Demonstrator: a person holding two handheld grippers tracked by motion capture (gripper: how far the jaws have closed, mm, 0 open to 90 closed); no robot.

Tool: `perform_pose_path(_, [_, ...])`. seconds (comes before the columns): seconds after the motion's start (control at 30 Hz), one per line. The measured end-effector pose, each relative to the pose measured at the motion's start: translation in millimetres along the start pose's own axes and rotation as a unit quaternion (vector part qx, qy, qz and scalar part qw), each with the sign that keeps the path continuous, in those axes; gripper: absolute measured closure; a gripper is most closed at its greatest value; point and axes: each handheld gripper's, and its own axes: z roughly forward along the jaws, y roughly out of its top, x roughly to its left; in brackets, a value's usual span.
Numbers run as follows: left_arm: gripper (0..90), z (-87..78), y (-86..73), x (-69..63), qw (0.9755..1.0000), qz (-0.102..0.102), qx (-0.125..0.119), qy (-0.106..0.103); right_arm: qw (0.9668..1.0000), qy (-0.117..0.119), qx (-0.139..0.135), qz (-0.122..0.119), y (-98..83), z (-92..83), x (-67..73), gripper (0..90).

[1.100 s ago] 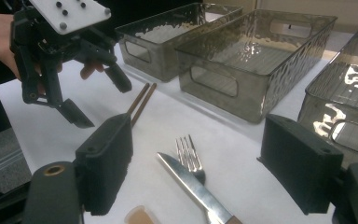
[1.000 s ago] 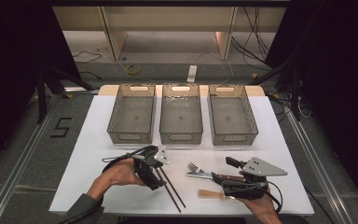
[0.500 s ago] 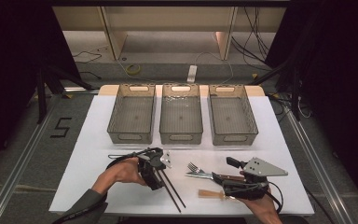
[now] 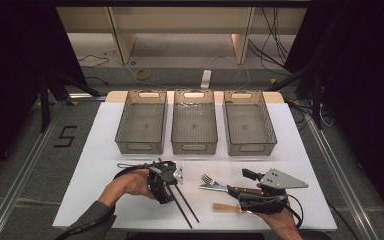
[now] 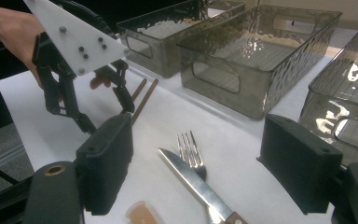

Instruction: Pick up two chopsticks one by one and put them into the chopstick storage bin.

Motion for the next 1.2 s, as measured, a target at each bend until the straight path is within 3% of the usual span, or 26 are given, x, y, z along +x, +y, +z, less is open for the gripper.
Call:
perform_pose_path(0.3, [36.4, 1.3, 3.3, 1.6, 0.9996, 0.021, 0.017, -0.007, 1.0, 0.002, 0.002, 0.001, -0.1, 1.3, 0.6, 26.2])
perform_pose_path(0.57, [42.5, 0.4, 3.3, 2.5, 0.9993, 0.017, 0.029, -0.017, 1.0, 0.003, 0.003, 0.0, 0.3, 0.2, -0.3, 26.4])
perform_pose_path(1.0, [56.4, -3.8, -5.1, 2.2, 0.9982, 0.035, 0.042, -0.025, 1.0, 0.005, 0.004, -0.001, 0.7, -0.1, -0.6, 26.6])
perform_pose_path(1.2, [59.7, -4.5, -6.6, 1.3, 0.9977, 0.031, 0.053, -0.028, 1.0, 0.006, 0.006, 0.0, 0.8, 0.0, 0.0, 26.7])
